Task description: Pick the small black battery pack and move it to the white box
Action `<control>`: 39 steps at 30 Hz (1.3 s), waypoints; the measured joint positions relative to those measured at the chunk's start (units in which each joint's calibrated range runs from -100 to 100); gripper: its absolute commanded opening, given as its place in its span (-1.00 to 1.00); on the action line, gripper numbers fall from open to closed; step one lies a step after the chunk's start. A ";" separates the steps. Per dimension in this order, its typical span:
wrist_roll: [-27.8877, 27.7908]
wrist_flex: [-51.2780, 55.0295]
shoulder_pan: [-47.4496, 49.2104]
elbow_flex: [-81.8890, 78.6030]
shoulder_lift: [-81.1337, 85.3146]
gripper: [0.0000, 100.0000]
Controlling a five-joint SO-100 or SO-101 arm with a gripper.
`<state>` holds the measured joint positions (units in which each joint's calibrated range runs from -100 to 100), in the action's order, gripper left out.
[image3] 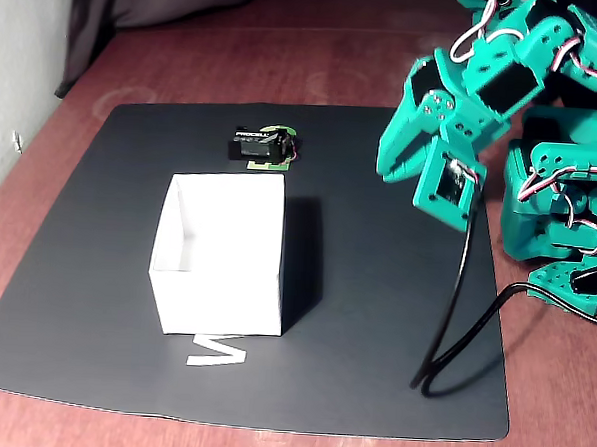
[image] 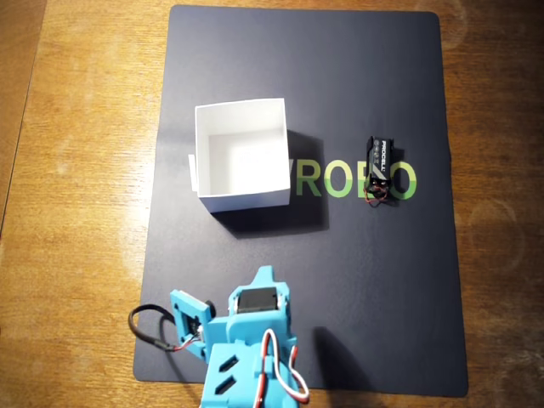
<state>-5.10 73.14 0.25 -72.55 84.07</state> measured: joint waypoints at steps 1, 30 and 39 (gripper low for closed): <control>-1.42 0.00 -2.35 2.18 -1.95 -0.98; -36.26 -51.90 -37.45 14.82 -38.81 -0.97; -48.08 -51.20 -37.45 14.82 -38.98 -0.97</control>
<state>-53.18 21.94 -37.21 -57.73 45.08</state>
